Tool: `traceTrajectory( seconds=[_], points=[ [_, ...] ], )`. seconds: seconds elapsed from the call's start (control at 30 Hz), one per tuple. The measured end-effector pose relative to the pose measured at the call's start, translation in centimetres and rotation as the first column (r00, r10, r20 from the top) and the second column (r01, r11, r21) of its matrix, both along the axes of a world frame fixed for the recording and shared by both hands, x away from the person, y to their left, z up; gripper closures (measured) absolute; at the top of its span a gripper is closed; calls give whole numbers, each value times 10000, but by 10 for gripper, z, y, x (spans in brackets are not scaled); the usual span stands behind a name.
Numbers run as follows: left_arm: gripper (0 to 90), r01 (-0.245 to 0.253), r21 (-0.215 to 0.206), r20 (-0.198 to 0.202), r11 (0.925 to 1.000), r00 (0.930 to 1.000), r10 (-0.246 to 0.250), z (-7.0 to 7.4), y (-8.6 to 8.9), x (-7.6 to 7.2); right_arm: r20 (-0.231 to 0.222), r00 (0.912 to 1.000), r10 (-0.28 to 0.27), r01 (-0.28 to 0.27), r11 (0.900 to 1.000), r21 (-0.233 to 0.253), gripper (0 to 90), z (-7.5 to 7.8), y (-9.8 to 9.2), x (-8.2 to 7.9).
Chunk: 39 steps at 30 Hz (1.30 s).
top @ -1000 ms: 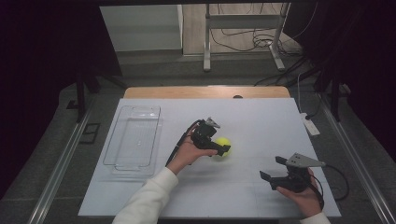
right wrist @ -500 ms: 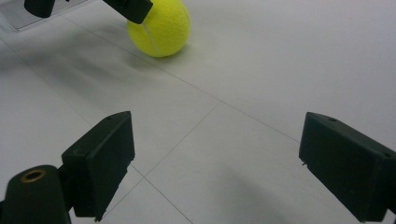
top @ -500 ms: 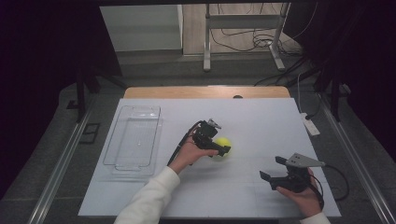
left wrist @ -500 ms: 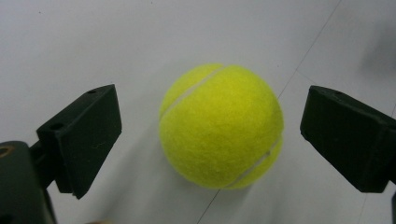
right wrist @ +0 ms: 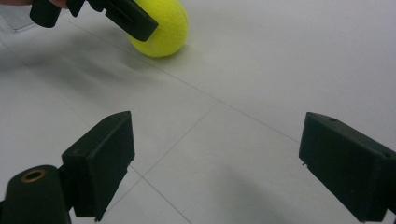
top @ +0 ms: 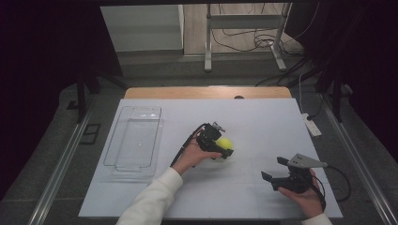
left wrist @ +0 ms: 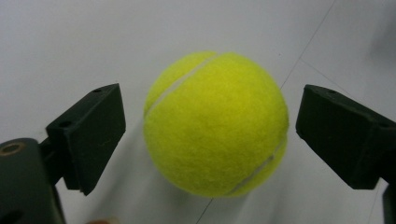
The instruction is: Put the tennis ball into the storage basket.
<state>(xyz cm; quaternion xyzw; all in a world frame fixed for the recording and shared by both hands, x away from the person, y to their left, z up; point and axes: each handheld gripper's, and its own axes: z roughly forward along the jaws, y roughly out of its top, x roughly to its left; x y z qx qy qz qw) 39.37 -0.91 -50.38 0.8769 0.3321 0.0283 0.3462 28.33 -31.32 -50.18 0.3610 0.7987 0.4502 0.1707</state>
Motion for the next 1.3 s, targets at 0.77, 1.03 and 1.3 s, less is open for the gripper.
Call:
traceTrajectory(
  seconds=[0.77, 1.03, 1.3],
  points=[
    [271, 127, 206, 493, 9997, 9987, -137, 4, 0, -6, -1, 10000, -34, 34, 10000, 32, 109, 0, -1, 0],
    [271, 184, -59, 801, 9998, 9966, -179, 13, 6, -13, 16, 10000, -52, 52, 10000, 29, 110, 0, -1, 0],
    [271, 43, -292, 973, 9996, 9953, -15, 18, 14, -18, 6, 10000, -94, 94, 9999, 49, 110, 1, -2, -1]
  ],
)
